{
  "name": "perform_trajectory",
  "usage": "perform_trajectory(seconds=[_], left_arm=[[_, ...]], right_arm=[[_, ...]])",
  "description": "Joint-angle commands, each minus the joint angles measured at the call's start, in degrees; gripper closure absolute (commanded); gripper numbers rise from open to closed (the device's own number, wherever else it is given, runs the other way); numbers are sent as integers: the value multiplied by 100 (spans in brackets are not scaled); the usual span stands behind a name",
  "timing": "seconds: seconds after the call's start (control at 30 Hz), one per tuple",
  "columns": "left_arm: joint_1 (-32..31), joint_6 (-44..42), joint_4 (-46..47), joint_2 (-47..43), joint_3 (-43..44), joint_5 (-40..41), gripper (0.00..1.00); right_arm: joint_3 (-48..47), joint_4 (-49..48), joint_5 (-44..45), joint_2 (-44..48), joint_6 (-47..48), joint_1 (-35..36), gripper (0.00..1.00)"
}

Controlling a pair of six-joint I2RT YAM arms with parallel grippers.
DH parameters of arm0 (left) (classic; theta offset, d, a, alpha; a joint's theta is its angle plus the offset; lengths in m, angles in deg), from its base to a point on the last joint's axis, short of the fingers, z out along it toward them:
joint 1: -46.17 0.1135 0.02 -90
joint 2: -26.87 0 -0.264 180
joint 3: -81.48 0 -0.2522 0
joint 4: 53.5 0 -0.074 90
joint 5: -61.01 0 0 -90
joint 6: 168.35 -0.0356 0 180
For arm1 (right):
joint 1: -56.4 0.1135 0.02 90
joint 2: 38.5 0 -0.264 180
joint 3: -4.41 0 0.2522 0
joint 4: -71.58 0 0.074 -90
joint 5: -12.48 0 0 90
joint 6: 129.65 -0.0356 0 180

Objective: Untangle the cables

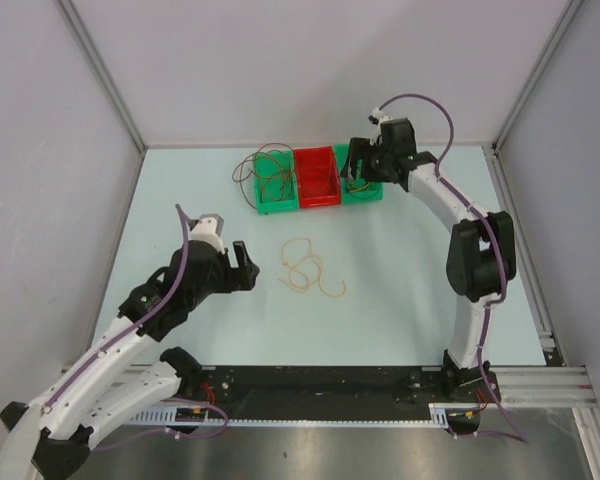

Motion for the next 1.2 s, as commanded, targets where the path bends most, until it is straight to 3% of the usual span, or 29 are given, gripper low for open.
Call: perform_trajectory(seconds=[0.0, 0.27, 0.47, 0.73, 0.93, 1.03, 1.17], left_arm=[[10, 379, 742, 343, -263, -392, 14], [-252, 467, 1507, 1538, -140, -444, 19], [-499, 459, 1403, 1899, 115, -348, 20], [-499, 2, -221, 1102, 844, 548, 16], [-499, -385, -943, 511, 968, 1565, 12], [-508, -271, -822, 169, 617, 2408, 12], [-508, -614, -390, -245, 115, 2281, 14]], right_arm=[[939, -696, 205, 1354, -55, 401, 19], [2249, -566, 653, 2488, -266, 928, 19], [2769, -267, 794, 2419, -257, 1736, 23], [2971, -187, 1330, 1839, -99, 2431, 30], [2962, -460, 1611, 1252, -73, 2520, 30], [2971, -688, 1620, 943, -64, 2476, 32], [2901, -847, 1550, 749, -82, 2458, 32]])
